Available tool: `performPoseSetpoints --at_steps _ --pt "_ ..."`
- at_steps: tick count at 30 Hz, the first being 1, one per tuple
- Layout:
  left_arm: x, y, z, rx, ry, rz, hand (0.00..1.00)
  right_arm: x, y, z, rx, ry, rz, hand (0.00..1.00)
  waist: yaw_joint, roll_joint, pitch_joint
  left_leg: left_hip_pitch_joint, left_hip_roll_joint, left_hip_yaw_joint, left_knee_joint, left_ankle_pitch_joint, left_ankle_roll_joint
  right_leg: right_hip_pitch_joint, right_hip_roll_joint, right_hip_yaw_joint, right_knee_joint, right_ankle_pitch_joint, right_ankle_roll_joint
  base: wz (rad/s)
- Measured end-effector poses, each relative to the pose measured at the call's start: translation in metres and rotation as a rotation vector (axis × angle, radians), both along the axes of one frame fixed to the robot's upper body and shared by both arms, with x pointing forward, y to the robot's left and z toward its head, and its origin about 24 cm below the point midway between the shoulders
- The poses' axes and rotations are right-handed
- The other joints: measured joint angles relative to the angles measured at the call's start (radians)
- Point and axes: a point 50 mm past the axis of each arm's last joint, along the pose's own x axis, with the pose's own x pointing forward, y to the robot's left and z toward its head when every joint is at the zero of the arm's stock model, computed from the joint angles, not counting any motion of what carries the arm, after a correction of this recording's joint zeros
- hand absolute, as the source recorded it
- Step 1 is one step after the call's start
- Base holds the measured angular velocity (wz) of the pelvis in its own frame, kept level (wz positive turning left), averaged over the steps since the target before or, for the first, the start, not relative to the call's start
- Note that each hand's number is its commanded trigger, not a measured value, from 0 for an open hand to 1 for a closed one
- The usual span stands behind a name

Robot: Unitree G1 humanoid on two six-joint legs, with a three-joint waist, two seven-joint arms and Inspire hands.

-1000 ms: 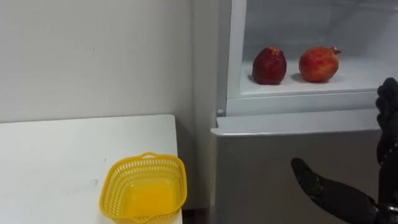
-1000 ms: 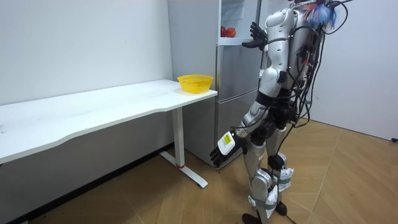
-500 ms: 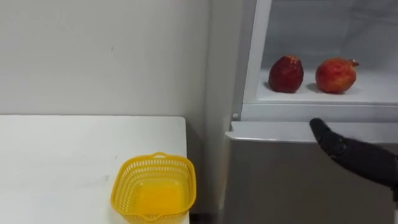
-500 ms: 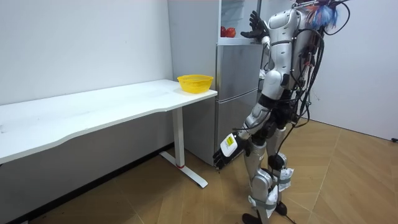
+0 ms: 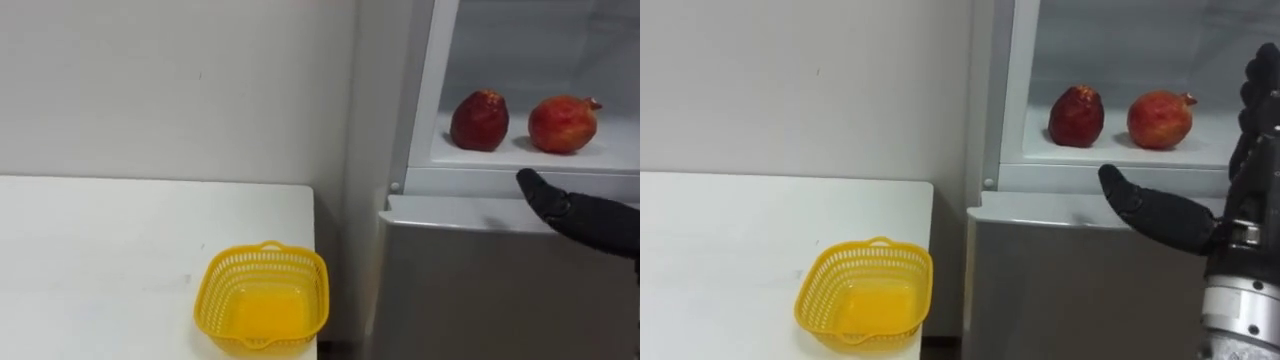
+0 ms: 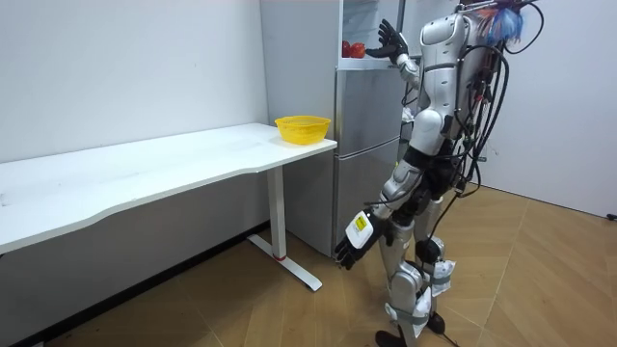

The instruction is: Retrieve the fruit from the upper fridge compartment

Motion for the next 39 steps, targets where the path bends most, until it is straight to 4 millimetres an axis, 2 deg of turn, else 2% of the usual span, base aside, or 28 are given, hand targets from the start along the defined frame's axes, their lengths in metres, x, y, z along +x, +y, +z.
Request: performPoseSetpoints --at_steps 4,8,13,17,23,30,39 --pt "-0.001 0.002 0.001 -0.002 -0.001 0.021 0.0 0.001 -0.001 0.002 -0.001 -0.001 -0.009 0.0 0.004 -0.009 0.0001 0.001 0.0 -0.004 0.0 0.0 0.0 0.003 -0.001 -0.009 -0.001 0.0 0.0 0.03" --pt "-0.002 0.005 0.002 -0.008 -0.003 0.029 0.0 0.003 -0.002 0.002 0.0 0.005 -0.015 0.0 0.005 -0.008 0.0009 0.0 -0.001 -0.01 0.0 0.0 0.0 0.004 -0.004 -0.013 0.0 0.0 0.0 0.0" --pt "-0.002 0.007 0.003 -0.004 0.002 0.032 0.0 0.005 -0.003 0.011 -0.012 -0.018 -0.016 0.0 0.01 -0.008 0.0014 0.001 -0.001 -0.019 0.001 0.0 0.0 0.007 -0.008 -0.021 0.0 0.0 0.0 0.03" --pt "-0.002 0.009 0.003 -0.003 0.016 0.04 0.0 0.009 -0.002 0.019 -0.015 -0.036 -0.014 0.0 0.02 -0.017 0.0034 0.001 -0.002 -0.022 0.009 0.0 0.0 0.012 -0.008 -0.023 0.0 0.0 0.0 0.0" --pt "-0.005 0.01 0.002 0.001 0.042 0.038 0.0 0.02 -0.003 0.021 -0.005 -0.016 -0.021 0.0 0.033 -0.022 0.0059 0.0 -0.004 -0.025 0.015 0.0 0.0 0.019 -0.008 -0.029 0.001 0.0 0.0 0.04" --pt "-0.004 0.011 0.002 -0.012 0.052 0.034 0.0 0.04 -0.008 0.018 0.014 0.05 -0.018 0.0 0.031 -0.021 0.0061 -0.003 -0.004 -0.041 0.016 0.0 0.0 0.021 -0.01 -0.039 -0.001 0.0 0.0 0.05" --pt "0.004 0.01 0.002 -0.029 0.051 0.017 0.0 0.045 -0.005 0.015 -0.064 0.109 0.01 0.0 0.039 -0.022 0.0026 -0.012 -0.006 -0.051 0.018 0.0 0.0 0.018 -0.01 -0.05 0.002 0.0 0.0 0.01"
